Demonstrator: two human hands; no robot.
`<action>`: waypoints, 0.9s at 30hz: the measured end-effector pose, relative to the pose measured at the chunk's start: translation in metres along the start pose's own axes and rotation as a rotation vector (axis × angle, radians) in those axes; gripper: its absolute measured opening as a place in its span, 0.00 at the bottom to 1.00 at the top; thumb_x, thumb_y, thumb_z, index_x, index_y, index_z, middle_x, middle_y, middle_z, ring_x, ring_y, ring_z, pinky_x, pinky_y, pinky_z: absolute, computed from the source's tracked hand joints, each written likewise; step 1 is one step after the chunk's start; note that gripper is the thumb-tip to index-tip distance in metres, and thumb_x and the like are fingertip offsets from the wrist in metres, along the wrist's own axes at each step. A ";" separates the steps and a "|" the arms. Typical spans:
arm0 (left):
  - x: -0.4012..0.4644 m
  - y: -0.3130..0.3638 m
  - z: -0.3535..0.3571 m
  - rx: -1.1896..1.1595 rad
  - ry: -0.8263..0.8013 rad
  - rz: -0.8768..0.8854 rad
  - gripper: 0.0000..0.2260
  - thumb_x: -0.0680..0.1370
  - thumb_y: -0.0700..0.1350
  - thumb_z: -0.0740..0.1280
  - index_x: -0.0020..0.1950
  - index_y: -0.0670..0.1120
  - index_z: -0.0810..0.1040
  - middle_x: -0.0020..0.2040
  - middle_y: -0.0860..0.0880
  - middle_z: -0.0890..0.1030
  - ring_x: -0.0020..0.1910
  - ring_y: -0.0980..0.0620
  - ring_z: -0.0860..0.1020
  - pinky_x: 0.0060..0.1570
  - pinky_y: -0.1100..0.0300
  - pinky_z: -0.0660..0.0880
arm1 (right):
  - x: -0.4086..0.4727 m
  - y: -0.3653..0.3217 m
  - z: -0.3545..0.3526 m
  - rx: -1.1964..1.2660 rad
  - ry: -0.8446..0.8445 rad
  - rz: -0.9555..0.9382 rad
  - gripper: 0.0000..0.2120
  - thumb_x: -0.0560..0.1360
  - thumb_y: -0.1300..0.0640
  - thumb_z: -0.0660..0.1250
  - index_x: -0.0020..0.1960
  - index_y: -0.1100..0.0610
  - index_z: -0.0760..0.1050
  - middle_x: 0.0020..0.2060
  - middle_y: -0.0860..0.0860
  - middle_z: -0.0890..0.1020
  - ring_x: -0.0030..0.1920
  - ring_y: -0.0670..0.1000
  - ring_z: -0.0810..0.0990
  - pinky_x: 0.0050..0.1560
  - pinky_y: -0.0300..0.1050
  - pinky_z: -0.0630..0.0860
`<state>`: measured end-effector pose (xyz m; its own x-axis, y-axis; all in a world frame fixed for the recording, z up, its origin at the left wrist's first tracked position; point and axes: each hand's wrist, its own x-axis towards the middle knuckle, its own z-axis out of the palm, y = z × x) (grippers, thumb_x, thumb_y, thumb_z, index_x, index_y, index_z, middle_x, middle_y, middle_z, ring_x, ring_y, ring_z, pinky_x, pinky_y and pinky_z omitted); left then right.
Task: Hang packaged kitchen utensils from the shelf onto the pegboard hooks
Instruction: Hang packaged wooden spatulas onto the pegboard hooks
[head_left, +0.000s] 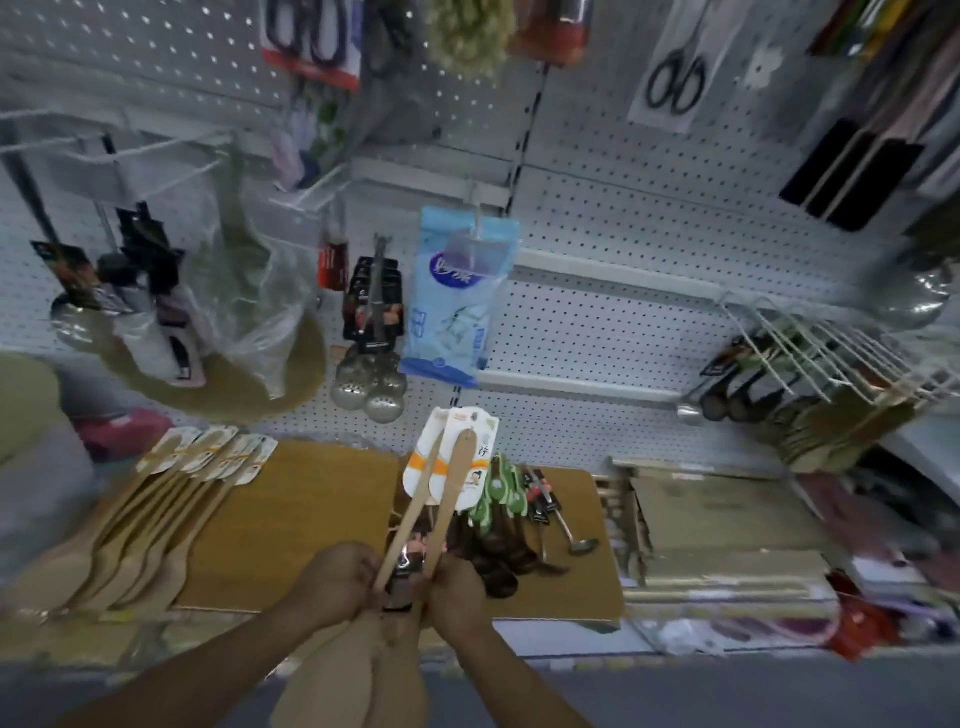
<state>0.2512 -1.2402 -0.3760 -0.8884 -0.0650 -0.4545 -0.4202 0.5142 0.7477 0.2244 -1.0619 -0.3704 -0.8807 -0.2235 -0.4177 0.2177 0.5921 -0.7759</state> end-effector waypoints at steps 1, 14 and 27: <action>0.003 0.009 0.005 0.014 -0.013 0.015 0.08 0.57 0.40 0.68 0.35 0.45 0.80 0.30 0.49 0.80 0.31 0.51 0.77 0.33 0.60 0.69 | 0.000 0.004 -0.014 0.011 0.017 0.011 0.05 0.72 0.55 0.66 0.37 0.50 0.77 0.34 0.48 0.80 0.36 0.48 0.78 0.40 0.46 0.79; 0.022 0.195 0.116 0.051 0.089 0.436 0.07 0.76 0.46 0.74 0.43 0.55 0.78 0.40 0.54 0.81 0.39 0.52 0.81 0.40 0.52 0.76 | -0.043 0.070 -0.244 -0.027 0.347 -0.309 0.08 0.83 0.55 0.60 0.51 0.54 0.78 0.36 0.47 0.80 0.37 0.45 0.80 0.42 0.46 0.75; 0.014 0.363 0.266 -0.030 0.033 0.601 0.04 0.76 0.48 0.73 0.49 0.55 0.82 0.41 0.55 0.86 0.37 0.59 0.84 0.42 0.52 0.84 | -0.103 0.152 -0.432 0.245 0.510 -0.274 0.03 0.80 0.56 0.65 0.49 0.50 0.77 0.37 0.44 0.81 0.40 0.47 0.82 0.42 0.47 0.79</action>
<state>0.1355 -0.8270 -0.2402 -0.9769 0.2027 0.0673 0.1530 0.4445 0.8826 0.1669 -0.6146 -0.2407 -0.9949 0.0914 0.0430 -0.0075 0.3579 -0.9337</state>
